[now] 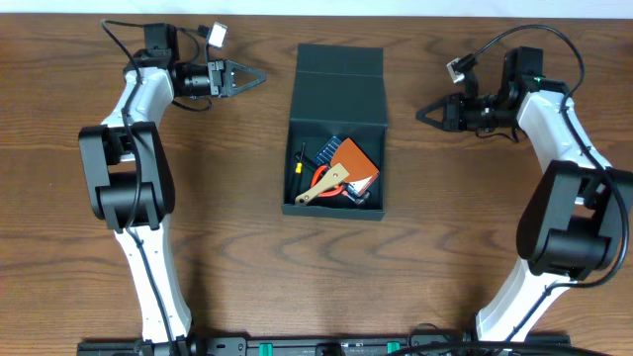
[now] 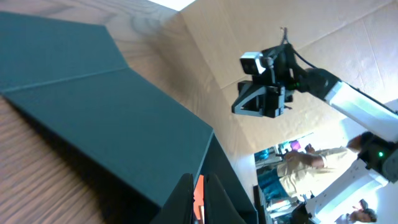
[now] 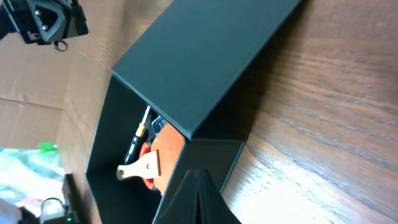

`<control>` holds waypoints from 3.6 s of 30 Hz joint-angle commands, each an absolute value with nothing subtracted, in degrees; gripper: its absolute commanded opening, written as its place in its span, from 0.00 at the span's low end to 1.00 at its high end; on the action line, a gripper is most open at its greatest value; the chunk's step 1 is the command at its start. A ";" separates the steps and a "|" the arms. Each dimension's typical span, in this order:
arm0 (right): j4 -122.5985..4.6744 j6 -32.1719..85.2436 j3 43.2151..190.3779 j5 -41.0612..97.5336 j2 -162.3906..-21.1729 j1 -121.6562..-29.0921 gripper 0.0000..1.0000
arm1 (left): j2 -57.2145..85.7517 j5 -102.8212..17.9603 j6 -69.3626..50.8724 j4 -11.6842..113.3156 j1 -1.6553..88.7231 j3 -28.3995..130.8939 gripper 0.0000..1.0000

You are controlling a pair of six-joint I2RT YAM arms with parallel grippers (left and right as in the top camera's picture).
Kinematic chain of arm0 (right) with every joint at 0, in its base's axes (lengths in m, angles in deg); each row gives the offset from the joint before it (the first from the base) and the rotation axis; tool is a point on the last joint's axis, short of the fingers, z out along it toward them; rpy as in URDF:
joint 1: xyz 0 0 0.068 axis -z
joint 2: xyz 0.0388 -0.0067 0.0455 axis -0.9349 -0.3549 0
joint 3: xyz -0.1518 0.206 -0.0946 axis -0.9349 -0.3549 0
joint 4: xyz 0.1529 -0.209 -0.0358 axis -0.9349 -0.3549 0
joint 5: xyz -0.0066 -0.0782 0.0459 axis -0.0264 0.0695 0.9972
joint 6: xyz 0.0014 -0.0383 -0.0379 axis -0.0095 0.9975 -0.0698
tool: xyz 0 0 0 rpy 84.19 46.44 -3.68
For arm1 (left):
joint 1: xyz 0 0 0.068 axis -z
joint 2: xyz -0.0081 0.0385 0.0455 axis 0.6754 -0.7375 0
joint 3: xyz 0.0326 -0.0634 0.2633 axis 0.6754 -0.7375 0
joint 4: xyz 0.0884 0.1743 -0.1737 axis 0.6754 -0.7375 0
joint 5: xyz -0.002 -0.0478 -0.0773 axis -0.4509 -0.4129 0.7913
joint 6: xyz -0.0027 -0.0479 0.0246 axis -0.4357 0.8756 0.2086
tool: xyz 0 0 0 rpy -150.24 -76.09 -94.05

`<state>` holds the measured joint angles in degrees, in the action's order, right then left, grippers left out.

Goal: Pack container
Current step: 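Bring both grippers to the upright lid's left and right edges, then push the lid edges with both grippers, tilting the lid forward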

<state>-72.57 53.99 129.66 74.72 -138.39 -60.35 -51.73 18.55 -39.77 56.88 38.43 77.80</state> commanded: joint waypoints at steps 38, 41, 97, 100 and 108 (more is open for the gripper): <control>-55.83 43.93 129.38 86.65 -148.21 -60.76 0.01 | -52.47 17.28 -38.50 57.08 40.64 78.09 0.06; -54.86 42.75 129.38 86.69 -149.45 -61.07 0.01 | -52.47 17.26 -38.50 57.08 40.64 78.09 0.05; -46.69 37.40 129.38 87.50 -156.05 -63.93 0.01 | -59.73 7.47 -34.26 53.19 44.83 77.08 0.06; -46.19 37.20 129.38 87.52 -156.05 -63.93 0.01 | -59.73 7.49 -34.24 53.19 44.83 77.08 0.06; -44.63 35.85 129.38 87.48 -156.05 -64.00 0.01 | -59.73 8.98 -34.26 53.19 44.83 77.08 0.06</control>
